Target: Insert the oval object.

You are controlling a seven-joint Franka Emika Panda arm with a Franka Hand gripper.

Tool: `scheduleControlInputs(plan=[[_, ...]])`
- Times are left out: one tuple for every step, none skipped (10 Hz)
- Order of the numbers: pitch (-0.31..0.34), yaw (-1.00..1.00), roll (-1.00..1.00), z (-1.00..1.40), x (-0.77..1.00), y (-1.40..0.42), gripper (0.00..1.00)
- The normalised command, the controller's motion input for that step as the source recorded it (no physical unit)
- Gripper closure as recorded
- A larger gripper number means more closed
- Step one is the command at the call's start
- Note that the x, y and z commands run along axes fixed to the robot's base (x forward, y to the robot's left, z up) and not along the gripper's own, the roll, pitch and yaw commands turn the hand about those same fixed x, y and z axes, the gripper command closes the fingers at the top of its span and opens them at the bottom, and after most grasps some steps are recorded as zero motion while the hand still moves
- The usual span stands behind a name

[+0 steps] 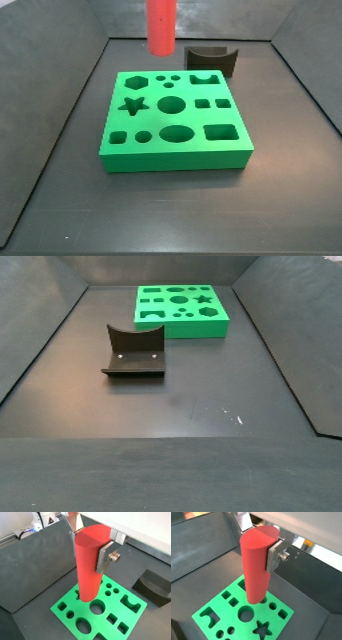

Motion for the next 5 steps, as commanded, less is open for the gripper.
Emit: scheduleControlInputs(plan=[[0.000,-1.00,0.00,-0.37,0.00,-0.11,1.00],[0.000,-1.00,0.00,-0.37,0.00,-0.11,1.00],[0.000,-1.00,0.00,-0.36,0.00,-0.12,1.00],[0.000,-1.00,0.00,-0.36,0.00,-0.12,1.00],[0.000,-1.00,0.00,-0.36,0.00,-0.12,1.00]])
